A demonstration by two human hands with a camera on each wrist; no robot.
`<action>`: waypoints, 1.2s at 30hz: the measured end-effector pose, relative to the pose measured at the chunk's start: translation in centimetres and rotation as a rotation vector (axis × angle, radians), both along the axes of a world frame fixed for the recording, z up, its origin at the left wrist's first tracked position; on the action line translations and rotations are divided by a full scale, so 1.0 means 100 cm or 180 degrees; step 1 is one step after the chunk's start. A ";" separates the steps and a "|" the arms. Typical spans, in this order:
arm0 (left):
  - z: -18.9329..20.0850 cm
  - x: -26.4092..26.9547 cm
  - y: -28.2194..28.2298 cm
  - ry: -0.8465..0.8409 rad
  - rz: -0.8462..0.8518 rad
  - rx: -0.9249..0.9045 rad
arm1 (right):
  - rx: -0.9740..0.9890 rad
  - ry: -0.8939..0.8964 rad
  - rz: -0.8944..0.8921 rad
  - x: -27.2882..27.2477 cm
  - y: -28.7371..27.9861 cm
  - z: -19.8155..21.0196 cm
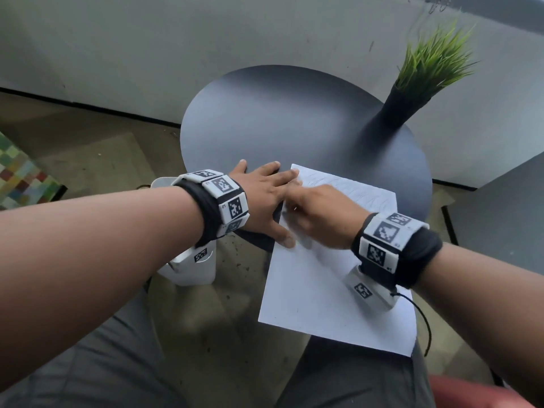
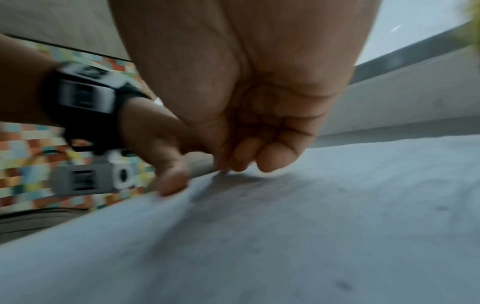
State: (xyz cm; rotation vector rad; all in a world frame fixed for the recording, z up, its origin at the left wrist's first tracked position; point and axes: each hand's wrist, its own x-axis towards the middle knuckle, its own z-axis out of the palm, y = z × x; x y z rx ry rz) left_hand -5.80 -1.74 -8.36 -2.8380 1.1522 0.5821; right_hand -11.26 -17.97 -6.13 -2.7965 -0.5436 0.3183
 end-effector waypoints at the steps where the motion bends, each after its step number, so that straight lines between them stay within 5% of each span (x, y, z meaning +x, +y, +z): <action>1: 0.001 0.000 0.001 0.0019 0.0002 0.0003 | 0.0011 0.0146 0.0245 -0.004 0.002 0.001; 7: 0.001 0.000 0.000 -0.0001 -0.0012 0.0098 | -0.0324 -0.0084 -0.0968 0.027 -0.034 0.001; 11: 0.003 0.001 -0.001 0.0040 -0.0013 0.0074 | -0.0108 0.0156 0.0350 -0.004 -0.007 0.000; 16: 0.007 0.000 -0.003 0.0010 -0.0039 0.0172 | -0.0355 0.0013 -0.0913 0.025 -0.039 0.000; 21: 0.010 0.004 -0.002 0.0099 -0.0078 0.0251 | -0.0045 0.0201 0.0393 -0.008 -0.010 0.000; 26: 0.012 0.004 -0.006 0.0116 -0.0064 0.0351 | -0.0393 0.0076 -0.0898 0.023 -0.040 0.001; 31: 0.014 0.004 -0.007 0.0107 -0.0081 0.0406 | -0.0082 0.0255 0.0330 -0.010 -0.007 -0.001; 36: 0.013 0.003 -0.008 0.0041 -0.0091 0.0480 | -0.0315 0.0114 -0.0959 0.021 -0.040 0.001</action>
